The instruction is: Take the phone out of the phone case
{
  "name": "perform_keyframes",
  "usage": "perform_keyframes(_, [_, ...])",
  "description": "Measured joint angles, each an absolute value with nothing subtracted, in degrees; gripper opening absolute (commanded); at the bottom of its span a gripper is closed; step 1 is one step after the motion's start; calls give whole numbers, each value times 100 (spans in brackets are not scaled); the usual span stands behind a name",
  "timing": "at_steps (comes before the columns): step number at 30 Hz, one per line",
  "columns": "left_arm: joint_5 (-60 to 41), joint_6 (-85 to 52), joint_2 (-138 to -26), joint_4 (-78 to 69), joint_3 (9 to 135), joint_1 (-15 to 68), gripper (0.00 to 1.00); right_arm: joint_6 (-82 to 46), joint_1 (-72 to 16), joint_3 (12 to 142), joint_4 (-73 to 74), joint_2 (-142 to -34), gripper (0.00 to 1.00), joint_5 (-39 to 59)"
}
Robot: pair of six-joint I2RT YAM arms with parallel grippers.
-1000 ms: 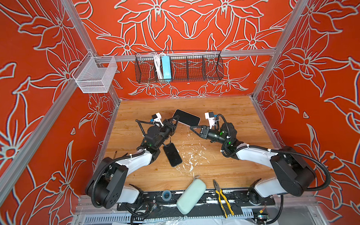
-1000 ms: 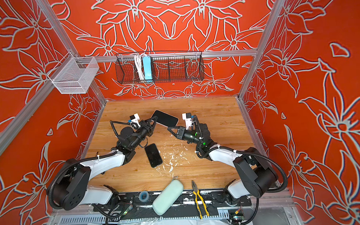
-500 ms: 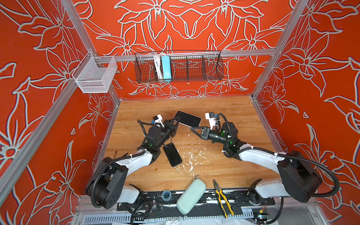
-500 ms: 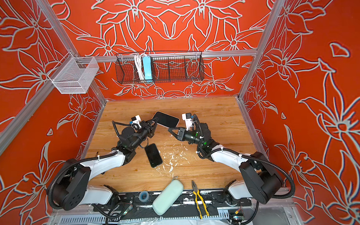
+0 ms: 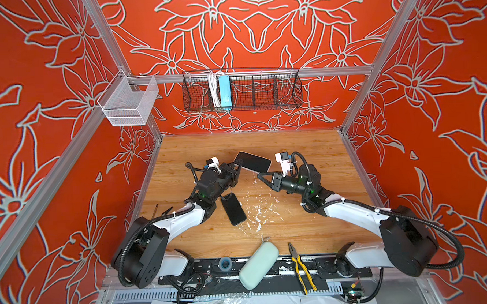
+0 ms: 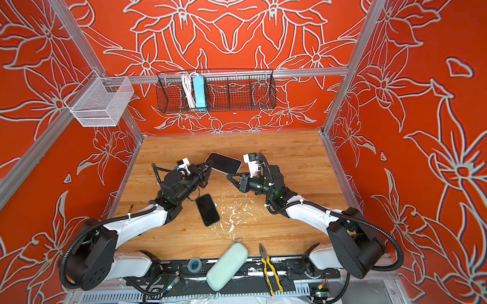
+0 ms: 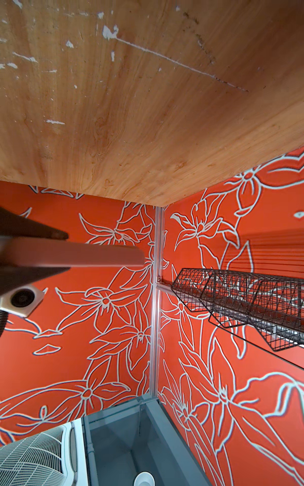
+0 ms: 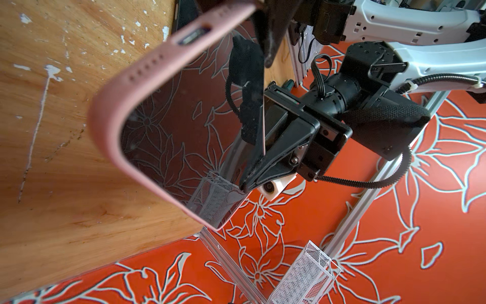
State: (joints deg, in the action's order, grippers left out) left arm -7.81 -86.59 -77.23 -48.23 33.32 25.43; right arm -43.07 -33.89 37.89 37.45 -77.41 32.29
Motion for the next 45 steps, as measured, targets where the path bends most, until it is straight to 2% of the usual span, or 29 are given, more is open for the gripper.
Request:
perform_keyframes(9, [-733, -8731, -7609, -4639, 3365, 2561, 0, -3535, -3426, 3787, 3201, -7721, 16, 3002])
perform_keyframes(17, [-733, -8691, -7494, -4609, 3367, 2563, 0, -3465, -3426, 3747, 3199, -7721, 18, 2945])
perform_keyframes(20, [-733, -8604, -7474, -4617, 3367, 2563, 0, -3616, -3426, 3682, 3354, -7721, 26, 3133])
perform_keyframes(25, [-733, -8418, -7478, -4668, 3367, 2563, 0, -4237, -3426, 3500, 3865, -7719, 51, 3658])
perform_keyframes(28, [-735, -8324, -7518, -4753, 3369, 2563, 0, -4665, -3424, 3365, 4143, -7660, 59, 3830])
perform_keyframes(36, [-792, -8202, -7693, -4899, 3430, 2563, 0, -5428, -3354, 3092, 4324, -7164, 62, 3627])
perform_keyframes(45, [-878, -8197, -7712, -5048, 3450, 2561, 0, -6106, -3159, 3024, 5052, -7511, 60, 3474])
